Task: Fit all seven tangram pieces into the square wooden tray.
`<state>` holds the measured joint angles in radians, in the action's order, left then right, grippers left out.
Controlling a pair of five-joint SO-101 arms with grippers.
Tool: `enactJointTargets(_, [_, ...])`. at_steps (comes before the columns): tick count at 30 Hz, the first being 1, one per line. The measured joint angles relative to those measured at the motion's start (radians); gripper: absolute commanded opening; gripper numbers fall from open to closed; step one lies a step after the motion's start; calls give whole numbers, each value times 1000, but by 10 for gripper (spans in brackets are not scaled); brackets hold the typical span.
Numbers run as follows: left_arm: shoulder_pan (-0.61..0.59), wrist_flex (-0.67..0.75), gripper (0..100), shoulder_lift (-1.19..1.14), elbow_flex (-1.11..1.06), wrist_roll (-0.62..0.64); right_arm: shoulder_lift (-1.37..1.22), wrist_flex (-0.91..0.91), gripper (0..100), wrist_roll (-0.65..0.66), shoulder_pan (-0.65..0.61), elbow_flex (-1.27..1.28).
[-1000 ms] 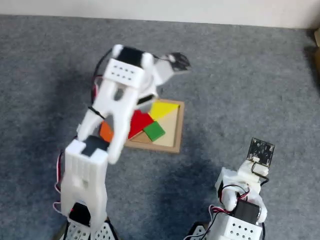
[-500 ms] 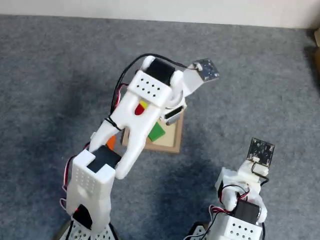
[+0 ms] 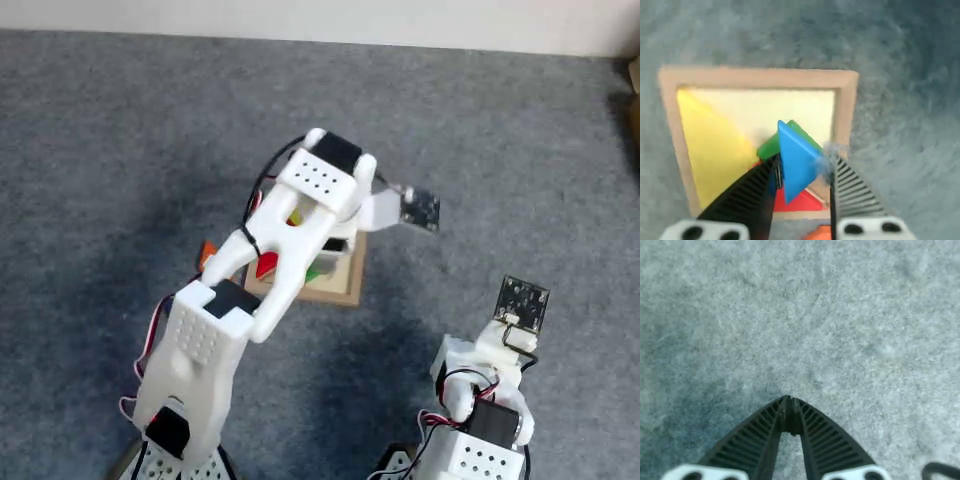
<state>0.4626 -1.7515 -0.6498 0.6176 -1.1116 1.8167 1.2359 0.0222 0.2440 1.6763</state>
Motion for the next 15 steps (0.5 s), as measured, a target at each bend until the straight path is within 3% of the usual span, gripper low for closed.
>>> enactJointTargets(4, [0,5,5,-2,0,-110,0,0,5,0,0,0])
enactJointTargets(12, [0,35,10,-2,0,-132,0,0,5,0,0,0])
enactJointTargets(15, [0,35,116,-2,0,-98,0,0,5,0,0,0])
